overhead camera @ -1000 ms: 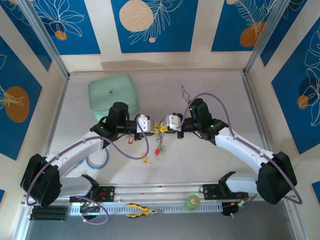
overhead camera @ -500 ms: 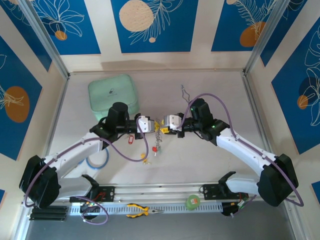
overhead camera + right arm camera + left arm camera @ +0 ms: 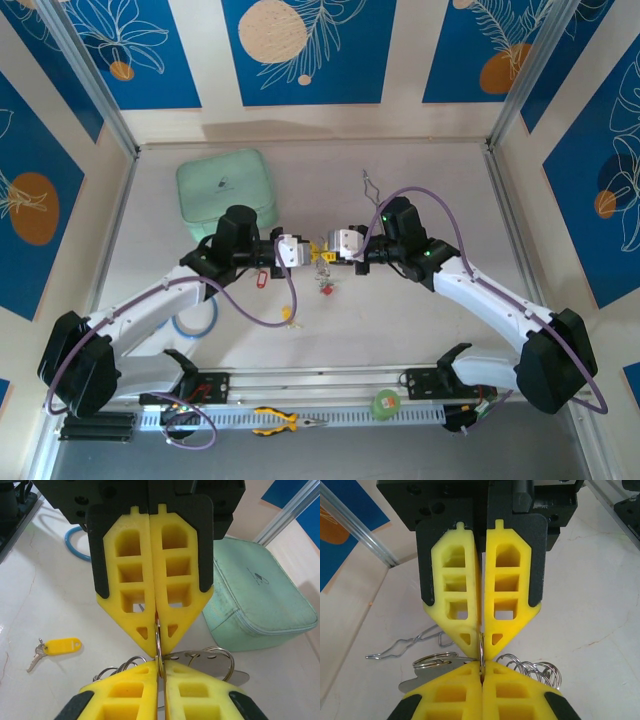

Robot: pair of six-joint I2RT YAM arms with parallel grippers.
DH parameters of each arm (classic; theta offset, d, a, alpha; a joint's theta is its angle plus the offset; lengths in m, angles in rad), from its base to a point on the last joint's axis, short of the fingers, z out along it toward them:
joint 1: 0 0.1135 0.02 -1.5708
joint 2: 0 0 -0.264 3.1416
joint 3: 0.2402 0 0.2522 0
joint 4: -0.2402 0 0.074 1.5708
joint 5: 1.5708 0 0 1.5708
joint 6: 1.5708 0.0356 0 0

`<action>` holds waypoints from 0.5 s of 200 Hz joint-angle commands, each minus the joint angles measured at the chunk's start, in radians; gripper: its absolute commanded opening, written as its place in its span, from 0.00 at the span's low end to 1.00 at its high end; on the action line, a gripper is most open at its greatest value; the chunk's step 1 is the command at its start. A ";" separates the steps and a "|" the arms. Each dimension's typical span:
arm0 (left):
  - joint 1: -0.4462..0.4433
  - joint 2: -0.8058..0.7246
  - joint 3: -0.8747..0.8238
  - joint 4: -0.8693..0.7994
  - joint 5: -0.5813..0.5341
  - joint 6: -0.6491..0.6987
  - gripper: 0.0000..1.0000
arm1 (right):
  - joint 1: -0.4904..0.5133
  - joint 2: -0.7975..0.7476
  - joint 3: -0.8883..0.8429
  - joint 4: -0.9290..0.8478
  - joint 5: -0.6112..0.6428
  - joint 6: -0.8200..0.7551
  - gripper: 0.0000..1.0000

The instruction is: Put the keys on the keyring

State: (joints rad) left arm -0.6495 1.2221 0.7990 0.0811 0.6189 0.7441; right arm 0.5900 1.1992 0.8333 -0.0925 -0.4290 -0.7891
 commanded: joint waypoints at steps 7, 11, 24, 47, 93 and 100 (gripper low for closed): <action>-0.018 -0.013 0.006 -0.014 0.011 0.041 0.00 | 0.000 -0.039 -0.017 -0.017 -0.010 -0.010 0.13; -0.018 -0.012 0.007 -0.017 0.010 0.041 0.00 | 0.001 -0.041 -0.017 -0.020 -0.010 -0.010 0.15; -0.019 -0.009 0.010 -0.024 0.009 0.046 0.00 | -0.001 -0.045 -0.017 -0.028 -0.009 -0.012 0.15; -0.022 -0.009 0.012 -0.026 0.006 0.051 0.00 | -0.002 -0.050 -0.016 -0.041 -0.010 -0.018 0.14; -0.024 -0.010 0.014 -0.024 0.012 0.046 0.00 | 0.003 -0.041 -0.011 -0.053 -0.013 -0.016 0.02; -0.024 -0.012 0.015 -0.022 0.016 0.044 0.00 | 0.006 -0.036 -0.010 -0.050 -0.013 -0.016 0.00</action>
State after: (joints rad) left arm -0.6586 1.2221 0.7990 0.0593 0.6151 0.7689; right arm 0.5900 1.1660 0.8284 -0.1230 -0.4294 -0.8062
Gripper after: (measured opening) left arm 0.040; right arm 0.058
